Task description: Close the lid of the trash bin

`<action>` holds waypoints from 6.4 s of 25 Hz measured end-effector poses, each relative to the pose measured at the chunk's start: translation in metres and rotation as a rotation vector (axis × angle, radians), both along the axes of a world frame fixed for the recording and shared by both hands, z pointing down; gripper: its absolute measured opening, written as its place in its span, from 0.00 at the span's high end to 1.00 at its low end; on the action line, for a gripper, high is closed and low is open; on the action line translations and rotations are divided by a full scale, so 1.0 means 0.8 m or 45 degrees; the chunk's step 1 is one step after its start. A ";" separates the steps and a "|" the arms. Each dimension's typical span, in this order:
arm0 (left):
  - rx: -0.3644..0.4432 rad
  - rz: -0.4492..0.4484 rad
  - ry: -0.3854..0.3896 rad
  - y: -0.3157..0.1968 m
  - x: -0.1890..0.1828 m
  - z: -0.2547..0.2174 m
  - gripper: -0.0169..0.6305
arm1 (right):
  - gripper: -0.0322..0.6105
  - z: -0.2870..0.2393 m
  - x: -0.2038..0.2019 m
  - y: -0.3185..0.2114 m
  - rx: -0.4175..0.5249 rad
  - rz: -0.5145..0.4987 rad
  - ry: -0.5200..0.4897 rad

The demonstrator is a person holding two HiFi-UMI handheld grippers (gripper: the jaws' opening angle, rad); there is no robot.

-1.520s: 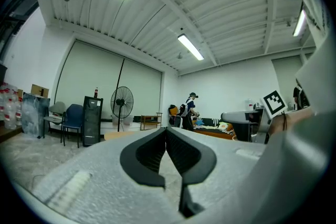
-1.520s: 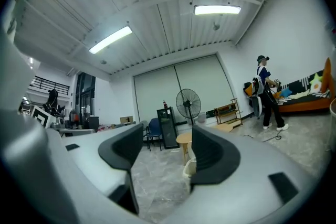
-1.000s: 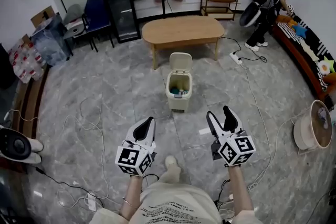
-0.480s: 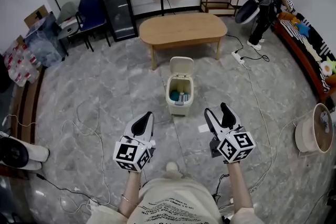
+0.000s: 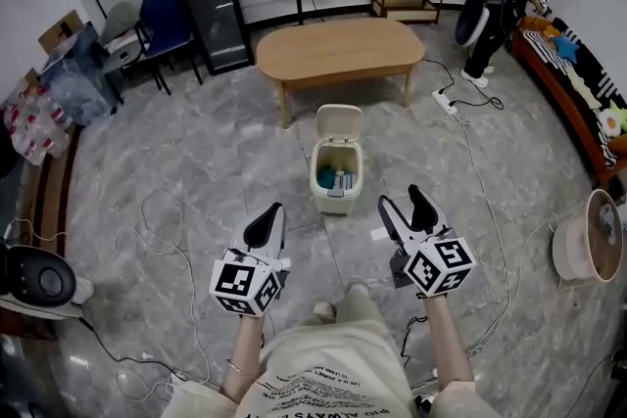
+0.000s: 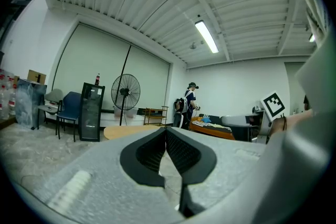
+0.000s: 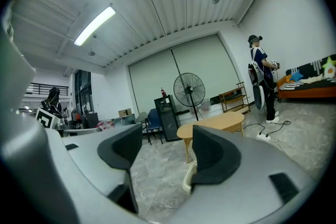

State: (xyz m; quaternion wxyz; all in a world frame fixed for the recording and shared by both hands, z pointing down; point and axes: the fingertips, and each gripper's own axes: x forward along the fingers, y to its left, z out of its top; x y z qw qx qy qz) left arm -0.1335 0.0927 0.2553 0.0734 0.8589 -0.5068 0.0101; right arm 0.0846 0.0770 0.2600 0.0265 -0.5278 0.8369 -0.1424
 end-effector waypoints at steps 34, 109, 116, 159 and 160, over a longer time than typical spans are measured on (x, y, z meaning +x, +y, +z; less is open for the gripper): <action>-0.242 -0.117 0.034 -0.339 0.043 0.067 0.94 | 0.51 0.082 0.024 -0.380 -0.209 -0.165 0.042; -0.919 -0.014 0.112 -0.404 0.072 0.406 0.94 | 0.51 0.412 -0.074 -0.431 -0.218 -0.869 1.225; -0.907 -0.053 0.146 -0.362 0.085 0.402 0.94 | 0.51 0.420 -0.074 -0.399 -0.207 -0.876 1.237; -0.959 -0.106 0.233 -0.266 0.081 0.498 0.94 | 0.51 0.552 -0.094 -0.262 -0.414 -0.898 1.001; -0.962 -0.100 0.231 -0.266 0.082 0.502 0.94 | 0.51 0.556 -0.094 -0.261 -0.422 -0.895 0.985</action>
